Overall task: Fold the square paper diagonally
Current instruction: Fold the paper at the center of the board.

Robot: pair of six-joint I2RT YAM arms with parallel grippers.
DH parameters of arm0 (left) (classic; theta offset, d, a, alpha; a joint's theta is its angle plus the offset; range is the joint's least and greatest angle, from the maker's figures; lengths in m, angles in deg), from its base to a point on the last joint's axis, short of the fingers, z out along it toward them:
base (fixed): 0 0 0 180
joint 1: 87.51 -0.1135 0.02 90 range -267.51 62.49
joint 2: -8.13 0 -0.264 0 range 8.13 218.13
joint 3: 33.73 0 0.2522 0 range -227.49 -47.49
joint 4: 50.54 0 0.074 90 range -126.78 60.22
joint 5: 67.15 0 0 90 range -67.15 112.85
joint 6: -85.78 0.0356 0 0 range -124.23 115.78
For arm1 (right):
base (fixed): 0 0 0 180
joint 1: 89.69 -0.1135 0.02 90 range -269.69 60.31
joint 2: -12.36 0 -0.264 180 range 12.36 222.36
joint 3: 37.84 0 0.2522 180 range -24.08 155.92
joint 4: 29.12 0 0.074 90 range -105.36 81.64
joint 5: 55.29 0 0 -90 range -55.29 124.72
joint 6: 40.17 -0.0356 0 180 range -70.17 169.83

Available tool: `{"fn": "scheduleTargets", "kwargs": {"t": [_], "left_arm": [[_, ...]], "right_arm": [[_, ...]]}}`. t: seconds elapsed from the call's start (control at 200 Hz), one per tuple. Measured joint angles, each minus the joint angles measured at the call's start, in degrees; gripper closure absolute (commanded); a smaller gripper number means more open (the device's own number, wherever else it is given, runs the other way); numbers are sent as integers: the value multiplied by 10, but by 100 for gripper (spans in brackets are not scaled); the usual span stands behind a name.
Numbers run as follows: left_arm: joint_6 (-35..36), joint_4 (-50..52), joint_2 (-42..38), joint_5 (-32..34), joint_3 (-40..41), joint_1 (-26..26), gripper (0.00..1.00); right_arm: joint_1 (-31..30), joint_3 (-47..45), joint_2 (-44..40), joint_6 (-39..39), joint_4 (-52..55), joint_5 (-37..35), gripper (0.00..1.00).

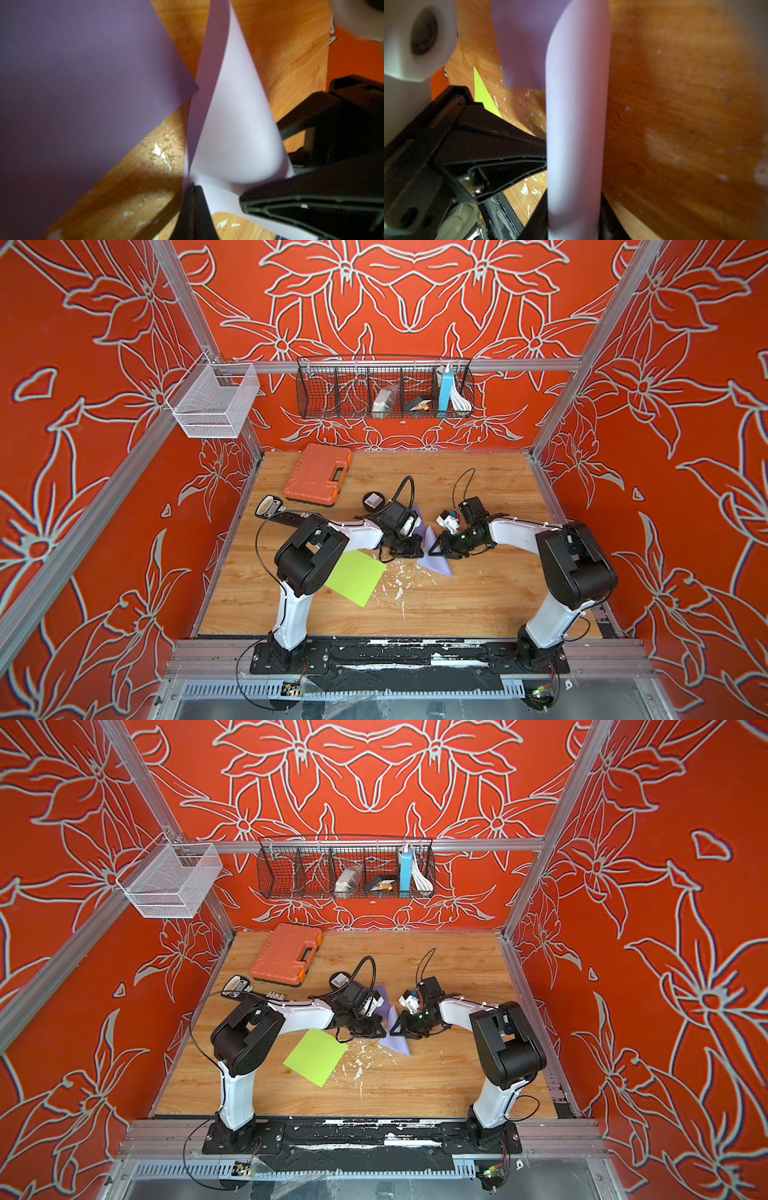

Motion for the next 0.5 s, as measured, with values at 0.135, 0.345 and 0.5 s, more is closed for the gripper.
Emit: {"fn": "scheduleTargets", "kwargs": {"t": [0.135, 0.345, 0.5], "left_arm": [[0, 0, 0, 0, 0, 0, 100], [1, -6, -3, 3, 5, 0, 89], [1, -12, -18, 13, 20, 0, 81]], "right_arm": [[0, -4, 0, 0, -6, 3, 73], [0, -10, 0, -5, -16, 11, 78], [0, -15, 0, -8, -20, 13, 79]]}}
